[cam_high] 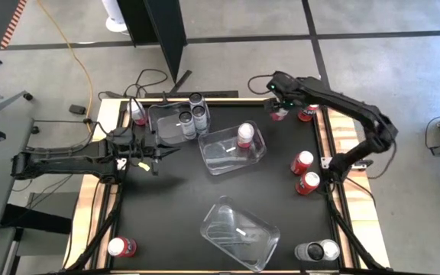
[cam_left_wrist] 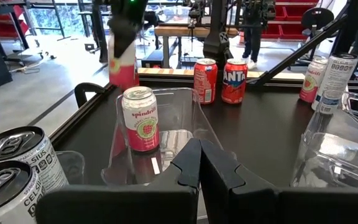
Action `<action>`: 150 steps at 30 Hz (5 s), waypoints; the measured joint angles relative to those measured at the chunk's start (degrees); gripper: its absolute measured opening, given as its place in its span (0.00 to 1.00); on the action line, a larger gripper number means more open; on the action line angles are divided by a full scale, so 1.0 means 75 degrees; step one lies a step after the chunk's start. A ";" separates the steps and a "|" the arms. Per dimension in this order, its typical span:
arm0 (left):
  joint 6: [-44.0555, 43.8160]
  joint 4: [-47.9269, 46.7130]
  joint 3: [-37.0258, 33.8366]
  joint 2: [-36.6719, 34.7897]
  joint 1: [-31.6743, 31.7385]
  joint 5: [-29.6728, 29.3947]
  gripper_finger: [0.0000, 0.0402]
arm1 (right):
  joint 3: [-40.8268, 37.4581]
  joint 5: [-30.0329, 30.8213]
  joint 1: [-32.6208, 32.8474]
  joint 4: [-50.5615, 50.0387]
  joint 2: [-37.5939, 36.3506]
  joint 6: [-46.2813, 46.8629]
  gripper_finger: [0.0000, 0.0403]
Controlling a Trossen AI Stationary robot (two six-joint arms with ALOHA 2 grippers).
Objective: Sort soda cans
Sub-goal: Put the top right pink-white soda can in the middle transparent bin, then put the top left pink-white soda can in the middle transparent bin
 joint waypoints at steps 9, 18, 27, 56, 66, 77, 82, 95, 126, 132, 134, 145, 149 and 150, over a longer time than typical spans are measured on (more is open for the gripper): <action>-0.0044 0.0000 0.0000 0.0000 0.0000 -0.0146 0.00 | 0.0429 0.0030 0.1673 0.0036 -0.1190 -0.0580 0.75; -0.0157 0.0000 0.0000 0.0000 0.0000 -0.0370 0.00 | 0.1388 -0.0020 0.3340 0.0183 -0.0798 -0.1056 0.75; -0.0303 0.0000 0.0000 0.0000 0.0003 -0.0431 0.00 | 0.4052 -0.0584 0.3949 -0.0706 0.1522 -0.2157 0.75; -0.0198 -0.0088 0.0000 -0.0001 0.0003 -0.0431 0.00 | 0.5845 -0.1043 0.3477 -0.1586 0.5271 -0.3332 0.75; -0.0196 -0.0099 0.0000 -0.0002 0.0001 -0.0431 0.00 | 0.5537 -0.0888 0.3427 -0.1270 0.5299 -0.2710 0.75; -0.0195 -0.0099 0.0000 -0.0003 0.0000 -0.0428 0.00 | 0.5155 -0.0381 0.3430 -0.1045 0.5303 -0.2090 0.75; -0.0195 -0.0099 0.0001 -0.0002 0.0002 -0.0428 0.00 | 0.5155 -0.0292 0.3427 -0.1059 0.5303 -0.1785 0.75; -0.0195 -0.0099 0.0000 -0.0003 0.0003 -0.0428 0.00 | 0.5155 -0.0057 0.3408 -0.1082 0.5303 -0.1190 0.75; -0.0219 -0.0099 0.0003 -0.0003 0.0000 -0.0425 0.00 | 0.5155 -0.0055 0.3500 -0.1267 0.5251 -0.1605 0.90; -0.0219 -0.0096 0.0003 -0.0003 0.0002 -0.0425 0.00 | 0.5155 -0.0054 0.3552 -0.1251 0.5227 -0.1741 0.93; -0.0219 -0.0099 0.0003 -0.0003 0.0003 -0.0425 0.00 | 0.5155 -0.0055 0.3572 -0.1251 0.5227 -0.1741 0.94; -0.0219 -0.0099 0.0003 -0.0003 0.0001 -0.0425 0.00 | 0.5157 0.0417 0.3706 -0.1303 0.5124 -0.1741 0.98; -0.0221 -0.0104 0.0003 -0.0003 0.0002 -0.0425 0.00 | 0.5157 0.0511 0.3704 -0.1347 0.5096 -0.1735 0.99; -0.0224 -0.0104 0.0003 -0.0003 0.0003 -0.0425 0.00 | 0.5157 0.0519 0.3701 -0.1371 0.5096 -0.1735 0.99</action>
